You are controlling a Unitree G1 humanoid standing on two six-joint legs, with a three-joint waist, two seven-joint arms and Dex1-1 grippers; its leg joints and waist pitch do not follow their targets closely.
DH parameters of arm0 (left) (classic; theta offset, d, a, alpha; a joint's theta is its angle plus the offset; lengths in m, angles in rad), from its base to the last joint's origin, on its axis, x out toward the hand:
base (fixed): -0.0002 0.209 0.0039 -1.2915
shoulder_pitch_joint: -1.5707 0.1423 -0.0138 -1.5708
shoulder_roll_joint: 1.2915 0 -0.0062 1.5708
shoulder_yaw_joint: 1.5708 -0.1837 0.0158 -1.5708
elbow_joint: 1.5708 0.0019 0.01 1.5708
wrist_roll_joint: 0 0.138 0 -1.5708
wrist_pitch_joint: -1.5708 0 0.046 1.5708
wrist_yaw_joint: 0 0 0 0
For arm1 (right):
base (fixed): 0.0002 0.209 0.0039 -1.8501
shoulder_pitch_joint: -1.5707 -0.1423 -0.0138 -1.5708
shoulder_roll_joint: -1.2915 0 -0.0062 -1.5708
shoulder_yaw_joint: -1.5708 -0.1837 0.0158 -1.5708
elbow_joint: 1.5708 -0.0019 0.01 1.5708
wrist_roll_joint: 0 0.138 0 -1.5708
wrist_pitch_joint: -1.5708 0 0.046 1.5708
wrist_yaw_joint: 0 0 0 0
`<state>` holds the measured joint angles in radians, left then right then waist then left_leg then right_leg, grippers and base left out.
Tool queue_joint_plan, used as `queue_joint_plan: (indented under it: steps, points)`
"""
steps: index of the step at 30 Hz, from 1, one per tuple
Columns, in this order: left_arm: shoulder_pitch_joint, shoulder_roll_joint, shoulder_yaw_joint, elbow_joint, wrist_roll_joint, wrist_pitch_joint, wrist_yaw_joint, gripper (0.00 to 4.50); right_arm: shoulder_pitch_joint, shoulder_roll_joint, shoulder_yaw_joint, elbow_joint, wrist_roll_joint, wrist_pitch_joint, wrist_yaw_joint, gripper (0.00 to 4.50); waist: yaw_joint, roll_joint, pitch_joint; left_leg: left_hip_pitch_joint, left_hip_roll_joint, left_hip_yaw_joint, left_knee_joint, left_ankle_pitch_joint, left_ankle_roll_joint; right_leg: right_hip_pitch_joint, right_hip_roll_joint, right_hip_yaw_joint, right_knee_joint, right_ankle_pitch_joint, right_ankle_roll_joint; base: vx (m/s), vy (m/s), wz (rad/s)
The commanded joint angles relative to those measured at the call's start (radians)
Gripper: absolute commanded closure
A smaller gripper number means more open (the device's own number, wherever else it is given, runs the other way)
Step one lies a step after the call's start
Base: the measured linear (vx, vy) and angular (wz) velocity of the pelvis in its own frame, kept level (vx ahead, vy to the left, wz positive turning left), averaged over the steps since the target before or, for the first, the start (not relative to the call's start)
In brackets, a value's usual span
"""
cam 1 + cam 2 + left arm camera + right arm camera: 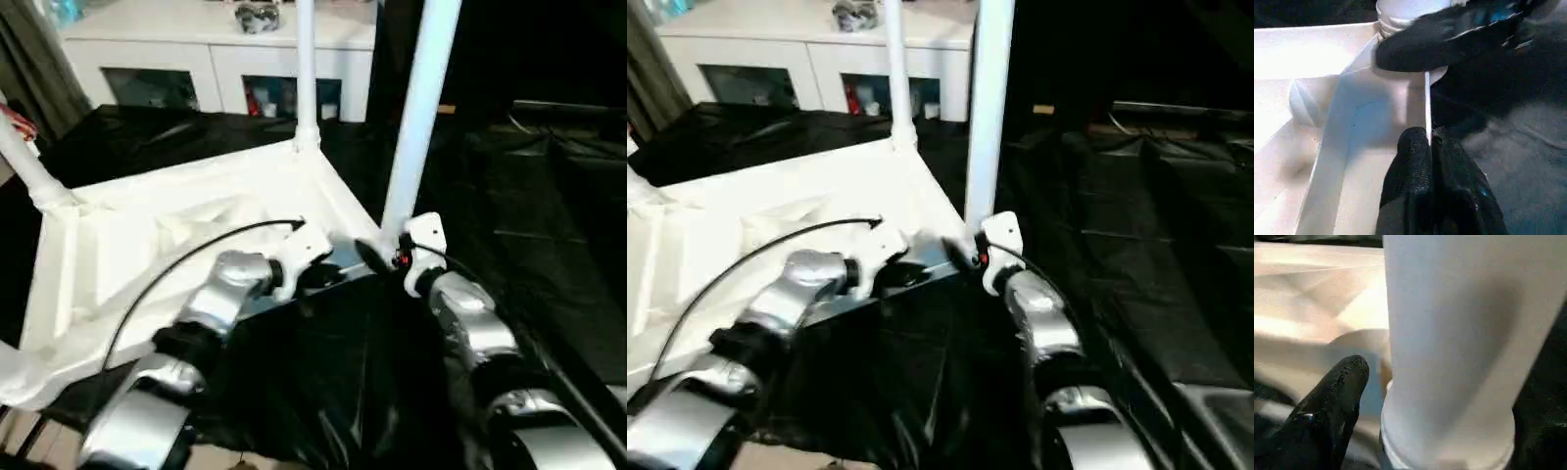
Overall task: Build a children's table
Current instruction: Rotate leg to tighten
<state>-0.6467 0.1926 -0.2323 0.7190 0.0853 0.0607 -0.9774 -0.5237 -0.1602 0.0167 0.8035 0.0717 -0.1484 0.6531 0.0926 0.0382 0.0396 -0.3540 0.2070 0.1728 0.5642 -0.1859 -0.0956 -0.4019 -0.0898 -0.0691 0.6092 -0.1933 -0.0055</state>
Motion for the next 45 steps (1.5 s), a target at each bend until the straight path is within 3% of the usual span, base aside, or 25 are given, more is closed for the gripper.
queue_joint_plan:
  steps: [1, 6, 12, 27, 30, 33, 37, 40, 41, 42, 43, 44, 45]
  points:
    - [-0.001, -0.016, -0.021, -0.066, -0.065, -0.055, -0.097, 4.5, 0.036, 0.011, 0.121, -0.041, 0.016, 0.016, 0.207, 0.52, 0.007, -0.012, -0.056, -0.011, 0.016, 0.001, -0.054, -0.165, 0.098, 0.059, -0.05, 0.037, -0.074, -0.127, -0.229, 0.0, 0.0, 0.0]
    - [0.017, 0.04, -0.026, -0.097, -0.088, -0.038, -0.21, 4.5, 0.084, -0.077, 0.169, -0.13, 0.045, 0.033, 0.44, 0.52, 0.014, -0.011, -0.059, -0.01, 0.021, 0.003, -0.048, -0.147, 0.125, 0.057, -0.048, 0.035, -0.065, -0.071, -0.261, 0.0, 0.0, 0.0]
    - [0.031, 0.09, -0.034, -0.117, -0.097, -0.024, -0.295, 4.5, 0.107, -0.143, 0.201, -0.173, 0.042, 0.043, 0.575, 0.52, 0.025, -0.01, -0.056, -0.007, 0.023, 0.003, -0.05, -0.164, 0.115, 0.055, -0.051, 0.037, -0.066, -0.097, -0.264, 0.0, 0.0, 0.0]
    - [0.056, 0.088, -0.026, -0.142, -0.097, -0.005, -0.283, 4.5, 0.135, -0.126, 0.218, -0.222, 0.055, 0.126, 0.606, 1.67, 0.028, -0.02, -0.056, -0.007, 0.022, 0.003, -0.051, -0.154, 0.101, 0.056, -0.052, 0.037, -0.068, -0.127, -0.25, 0.0, 0.0, 0.0]
    - [0.037, 0.061, -0.016, -0.113, -0.068, -0.003, -0.186, 4.5, 0.126, -0.091, 0.209, -0.175, 0.01, 0.132, 0.469, 1.76, 0.028, -0.022, -0.054, -0.007, 0.022, 0.003, -0.053, -0.163, 0.091, 0.054, -0.053, 0.037, -0.071, -0.164, -0.237, 0.0, 0.0, 0.0]
    - [0.014, 0.029, -0.005, -0.082, -0.049, 0.007, -0.101, 4.5, 0.11, -0.055, 0.199, -0.126, -0.029, 0.126, 0.338, 1.77, 0.021, -0.021, -0.042, 0.003, 0.018, 0.001, -0.064, -0.251, 0.047, 0.046, -0.056, 0.039, -0.093, -0.351, -0.191, 0.0, 0.0, 0.0]
    - [-0.029, -0.06, 0.009, -0.029, -0.015, 0.042, 0.087, 4.5, 0.061, 0.056, 0.141, -0.007, -0.069, 0.166, -0.006, 1.78, 0.011, -0.018, -0.039, 0.01, 0.015, -0.006, -0.072, -0.302, 0.011, 0.039, -0.058, 0.04, -0.109, -0.492, -0.127, 0.0, 0.0, 0.0]
    - [-0.046, -0.095, 0.014, -0.006, -0.002, 0.052, 0.164, 4.5, 0.028, 0.099, 0.102, 0.044, -0.056, 0.195, -0.132, 1.78, 0.006, -0.02, -0.04, 0.01, 0.012, -0.008, -0.072, -0.314, 0.009, 0.038, -0.056, 0.037, -0.113, -0.51, -0.116, 0.0, 0.0, 0.0]
    - [-0.06, -0.12, 0.02, 0.012, 0.003, 0.057, 0.206, 4.5, -0.003, 0.13, 0.071, 0.088, -0.049, 0.211, -0.23, 1.78, 0.003, -0.014, -0.042, 0.012, 0.013, -0.008, -0.072, -0.318, 0.006, 0.034, -0.056, 0.038, -0.114, -0.499, -0.118, 0.0, 0.0, 0.0]
    - [-0.068, -0.131, 0.021, 0.025, 0.009, 0.056, 0.227, 4.5, -0.018, 0.147, 0.067, 0.104, -0.054, 0.193, -0.253, 1.78, 0.001, -0.016, -0.042, 0.01, 0.012, -0.008, -0.072, -0.315, 0.006, 0.036, -0.055, 0.037, -0.113, -0.491, -0.12, 0.0, 0.0, 0.0]
    - [-0.073, -0.139, 0.021, 0.032, 0.012, 0.052, 0.237, 4.5, -0.029, 0.159, 0.068, 0.113, -0.059, 0.175, -0.265, 1.78, -0.001, -0.009, -0.043, 0.01, 0.01, -0.007, -0.071, -0.321, 0.004, 0.035, -0.054, 0.037, -0.114, -0.475, -0.121, 0.0, 0.0, 0.0]
    - [-0.076, -0.143, 0.021, 0.036, 0.015, 0.048, 0.242, 4.5, -0.036, 0.168, 0.07, 0.117, -0.062, 0.157, -0.263, 1.78, 0.001, -0.013, -0.045, 0.009, 0.01, -0.006, -0.07, -0.317, 0.013, 0.037, -0.053, 0.038, -0.113, -0.45, -0.127, 0.0, 0.0, 0.0]
    - [-0.076, -0.144, 0.02, 0.036, 0.015, 0.048, 0.243, 4.5, -0.037, 0.17, 0.07, 0.117, -0.061, 0.152, -0.259, 1.43, 0.003, -0.014, -0.046, 0.006, 0.011, -0.005, -0.069, -0.303, 0.022, 0.038, -0.054, 0.039, -0.108, -0.41, -0.136, 0.0, 0.0, 0.0]
